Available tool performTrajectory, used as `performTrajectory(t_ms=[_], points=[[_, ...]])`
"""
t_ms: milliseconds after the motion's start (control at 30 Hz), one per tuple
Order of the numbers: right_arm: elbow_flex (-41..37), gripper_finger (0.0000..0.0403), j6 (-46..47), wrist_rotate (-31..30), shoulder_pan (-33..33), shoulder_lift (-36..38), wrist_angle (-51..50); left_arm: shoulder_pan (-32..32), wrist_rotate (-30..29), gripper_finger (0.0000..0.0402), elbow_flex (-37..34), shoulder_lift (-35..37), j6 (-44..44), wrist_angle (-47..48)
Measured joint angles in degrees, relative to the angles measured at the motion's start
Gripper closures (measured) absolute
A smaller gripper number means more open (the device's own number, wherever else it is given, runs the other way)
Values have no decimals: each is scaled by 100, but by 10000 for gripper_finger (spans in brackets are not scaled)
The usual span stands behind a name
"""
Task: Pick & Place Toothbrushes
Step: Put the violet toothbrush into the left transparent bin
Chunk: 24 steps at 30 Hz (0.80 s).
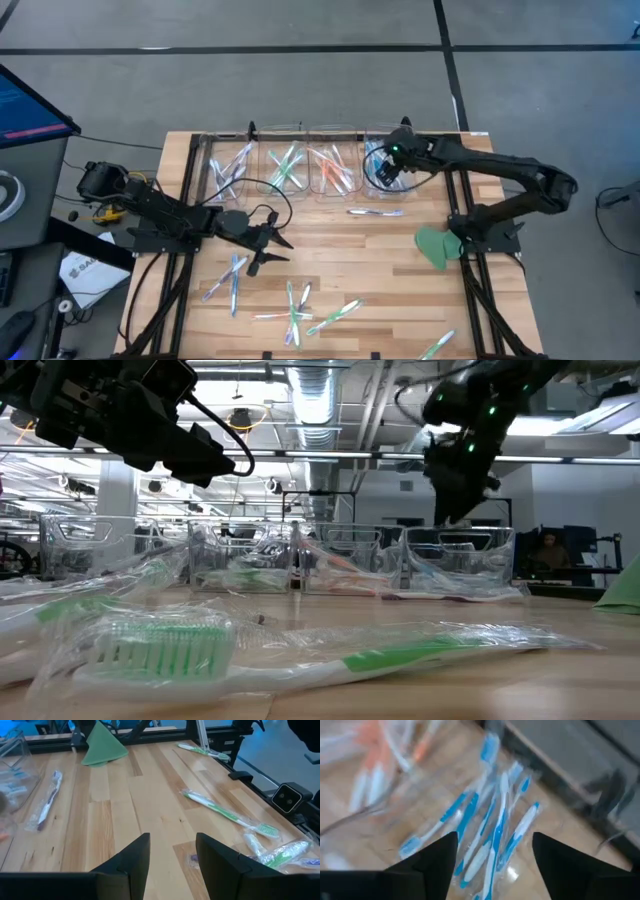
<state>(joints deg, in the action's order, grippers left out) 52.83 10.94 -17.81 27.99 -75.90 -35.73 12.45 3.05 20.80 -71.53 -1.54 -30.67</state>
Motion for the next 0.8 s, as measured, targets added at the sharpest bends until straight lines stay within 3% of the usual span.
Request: performTrajectory(t_ms=[167,367,633,800], points=[[14,143,-867,541,-589,699,-79,0,0,248,0,0,4,27],[16,143,-1229,1279,-1711,1193,-150,0,0,248,0,0,4,66],[-355,143,-1199,1525,-3306,893,81,0,-125,248,-299,0,187,81],[-510,143,-934,1527,-4035,359,915,98,-130,248,-367,0,378,14]])
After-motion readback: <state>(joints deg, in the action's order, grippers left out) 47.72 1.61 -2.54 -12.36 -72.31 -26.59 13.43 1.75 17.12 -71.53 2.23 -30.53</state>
